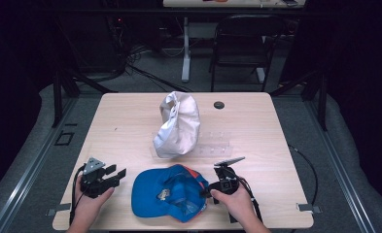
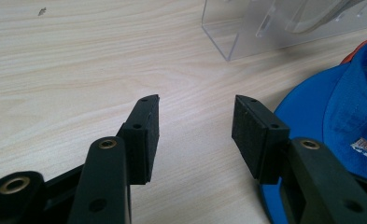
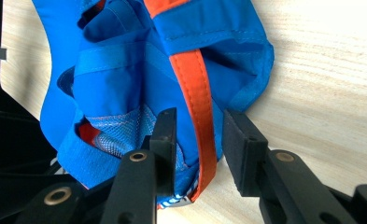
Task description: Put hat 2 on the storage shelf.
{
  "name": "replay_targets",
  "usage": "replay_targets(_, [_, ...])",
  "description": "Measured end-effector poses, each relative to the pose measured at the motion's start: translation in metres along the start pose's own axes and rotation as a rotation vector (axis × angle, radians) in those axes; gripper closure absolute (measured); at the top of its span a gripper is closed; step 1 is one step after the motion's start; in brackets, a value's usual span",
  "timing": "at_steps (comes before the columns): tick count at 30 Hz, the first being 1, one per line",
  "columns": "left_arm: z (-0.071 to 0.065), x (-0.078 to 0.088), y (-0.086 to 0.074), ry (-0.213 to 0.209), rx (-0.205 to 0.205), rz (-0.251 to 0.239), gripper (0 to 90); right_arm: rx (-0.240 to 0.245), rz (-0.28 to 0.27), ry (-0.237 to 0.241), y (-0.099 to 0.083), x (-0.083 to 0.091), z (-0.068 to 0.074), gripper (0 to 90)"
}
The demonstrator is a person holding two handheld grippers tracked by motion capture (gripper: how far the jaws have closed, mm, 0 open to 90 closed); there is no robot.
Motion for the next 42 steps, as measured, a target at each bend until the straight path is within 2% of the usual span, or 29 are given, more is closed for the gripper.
replay_targets(4, [0.0,0.0,0.0,0.002,0.003,0.001,51.8,-0.002,0.005,0.034,0.0,0.0,0.003,66.1])
replay_targets(7, [0.001,0.0,0.0,0.003,0.002,0.001,51.8,0.014,0.003,0.064,0.001,0.005,0.011,66.1])
replay_targets(11, [0.0,0.001,0.0,0.0,-0.003,0.013,51.8,0.024,-0.041,0.12,0.005,0.014,0.026,66.9])
replay_targets(12, [0.0,0.001,0.0,0.001,-0.003,0.01,51.7,0.034,-0.03,0.134,0.006,0.017,0.027,68.0])
replay_targets(14, [0.001,0.0,0.0,0.004,0.001,0.001,51.7,0.038,-0.021,0.123,0.006,0.019,0.028,69.3])
replay_targets(17, [0.001,0.0,0.0,0.002,0.001,0.003,51.7,0.031,-0.021,0.136,0.007,0.02,0.031,72.3])
replay_targets(18, [0.002,0.0,0.0,0.003,0.002,0.002,51.7,0.029,-0.016,0.111,0.007,0.021,0.031,73.0])
replay_targets(19, [0.002,0.0,0.0,0.003,0.002,0.002,51.7,0.026,-0.02,0.14,0.007,0.02,0.033,74.1])
replay_targets(24, [0.001,0.0,0.0,0.002,0.001,0.002,51.8,0.027,-0.011,0.129,0.008,0.021,0.033,77.2])
replay_targets(30, [0.002,0.0,0.0,0.003,0.001,0.002,51.8,0.016,-0.028,0.113,0.01,0.023,0.03,77.5])
replay_targets(31, [0.002,0.0,0.0,0.003,0.001,0.002,51.8,-0.006,-0.046,0.1,0.011,0.025,0.03,77.6])
replay_targets(33, [0.001,0.0,0.0,0.004,0.001,0.002,51.8,0.01,-0.035,0.105,0.011,0.028,0.028,77.6])
replay_targets(36, [0.001,0.0,0.0,0.003,0.0,0.002,51.8,0.006,-0.039,0.099,0.012,0.03,0.026,77.6])
replay_targets(37, [0.001,0.0,0.0,0.003,0.0,0.002,51.8,-0.023,-0.068,0.085,0.012,0.03,0.027,77.7])
replay_targets(38, [0.001,0.0,0.0,0.003,0.001,0.002,51.8,0.007,-0.041,0.096,0.012,0.033,0.025,77.7])
replay_targets(41, [0.001,-0.001,0.0,0.006,-0.001,0.003,51.8,0.014,-0.035,0.087,0.012,0.038,0.023,77.7])
replay_targets(42, [0.001,-0.001,-0.001,0.004,-0.003,0.008,51.8,0.01,-0.037,0.066,0.012,0.04,0.023,77.7])
Point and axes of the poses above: each handheld gripper's, and its own axes: x roughly backward along the jaws, y roughly out of its top, z roughly to its left, the point moved 6 cm from there along -x, roughly forward along the jaws, and after that the axes turned 1 degree about y, right-handed, at the moved point
